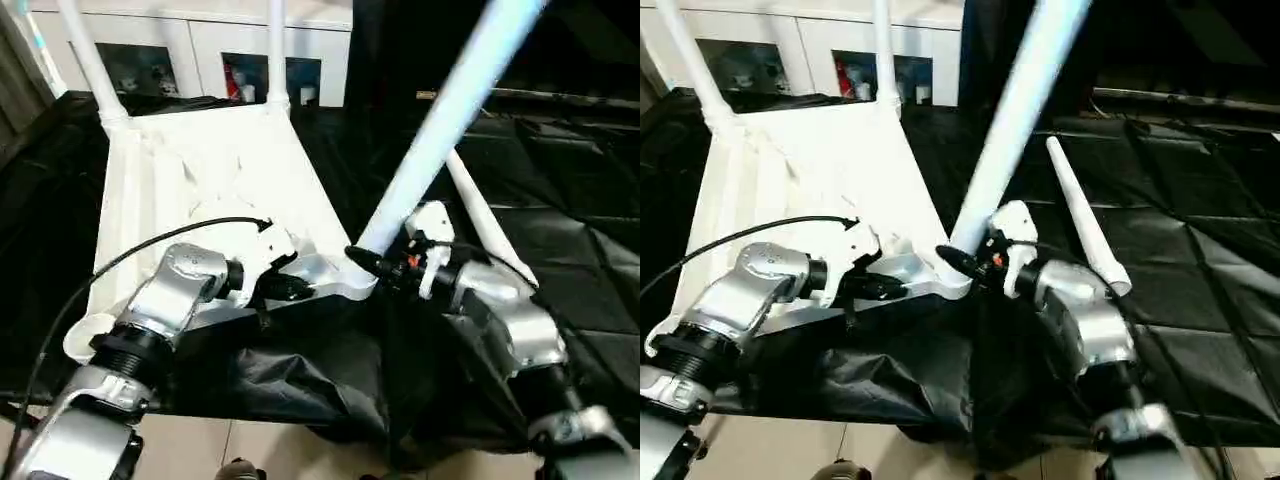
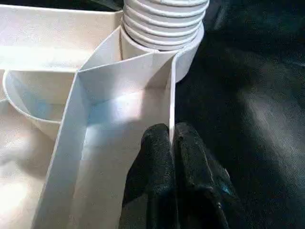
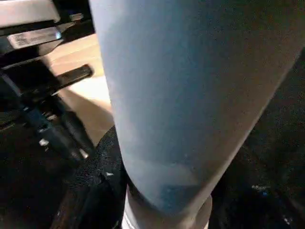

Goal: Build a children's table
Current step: Insert table leg to table base

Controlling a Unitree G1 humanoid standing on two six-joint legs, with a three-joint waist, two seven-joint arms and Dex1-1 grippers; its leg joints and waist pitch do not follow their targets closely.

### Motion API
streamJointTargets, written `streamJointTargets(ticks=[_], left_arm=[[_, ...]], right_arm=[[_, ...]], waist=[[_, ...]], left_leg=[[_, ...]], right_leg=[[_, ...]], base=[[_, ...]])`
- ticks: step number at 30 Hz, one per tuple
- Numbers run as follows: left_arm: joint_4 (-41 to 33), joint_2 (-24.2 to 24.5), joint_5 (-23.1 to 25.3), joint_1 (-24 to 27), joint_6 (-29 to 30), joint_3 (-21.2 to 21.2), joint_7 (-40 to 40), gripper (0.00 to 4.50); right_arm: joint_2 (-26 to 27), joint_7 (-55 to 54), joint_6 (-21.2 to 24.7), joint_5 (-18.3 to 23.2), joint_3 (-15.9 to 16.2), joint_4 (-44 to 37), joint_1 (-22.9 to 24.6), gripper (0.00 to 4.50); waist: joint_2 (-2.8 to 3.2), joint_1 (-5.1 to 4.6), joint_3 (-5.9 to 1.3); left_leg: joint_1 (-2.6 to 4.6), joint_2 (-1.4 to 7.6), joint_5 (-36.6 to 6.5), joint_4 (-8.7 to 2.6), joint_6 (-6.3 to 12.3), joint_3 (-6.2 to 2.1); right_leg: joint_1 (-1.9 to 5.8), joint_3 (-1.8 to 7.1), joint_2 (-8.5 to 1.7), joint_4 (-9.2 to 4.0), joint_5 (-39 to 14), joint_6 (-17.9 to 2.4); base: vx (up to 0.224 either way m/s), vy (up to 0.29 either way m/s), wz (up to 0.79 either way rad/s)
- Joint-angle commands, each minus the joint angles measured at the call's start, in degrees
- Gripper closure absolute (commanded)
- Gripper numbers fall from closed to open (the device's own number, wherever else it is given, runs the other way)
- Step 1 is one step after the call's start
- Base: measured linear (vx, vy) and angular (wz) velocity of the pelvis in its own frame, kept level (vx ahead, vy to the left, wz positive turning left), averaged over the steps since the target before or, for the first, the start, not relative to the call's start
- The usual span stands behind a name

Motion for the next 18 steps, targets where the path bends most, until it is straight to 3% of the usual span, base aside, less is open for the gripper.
streamJointTargets(ticks=[1,11,18], left_arm=[[-2.3,1.0,-0.1,-0.6,-0.8,-0.1,-1.5,4.5],[-5.6,4.1,-1.7,0.3,-2.7,-1.7,-8.6,4.5],[-7.6,4.9,-2.7,0.5,-3.7,-2.7,-11.8,4.5]], right_arm=[[-0.8,3.5,3.9,-3.2,4.5,4.3,1.7,2.6],[-2.9,12.8,2.4,-6.7,8.9,12.7,-4.4,2.6],[-2.7,16.9,0.7,-7.1,9.7,16.0,-6.4,2.6]], waist=[[-0.07,0.24,-3.75],[-0.41,0.1,-3.32],[-0.7,0.05,-3.21]], left_leg=[[0.42,1.54,-13.4,-4.45,2.25,-0.55],[0.64,1.78,-14.7,-4.76,1.84,-0.57],[0.65,1.91,-15.1,-4.93,1.56,-0.6]], right_leg=[[3.0,3.27,-4.45,-4.55,-16.8,-10.4],[2.65,3.36,-4.51,-4.62,-18.3,-10.5],[2.67,3.45,-4.61,-4.5,-17.9,-11.0]], base=[[0.0,0.0,0.0],[0.0,0.0,0.0],[0.0,0.0,0.0]])
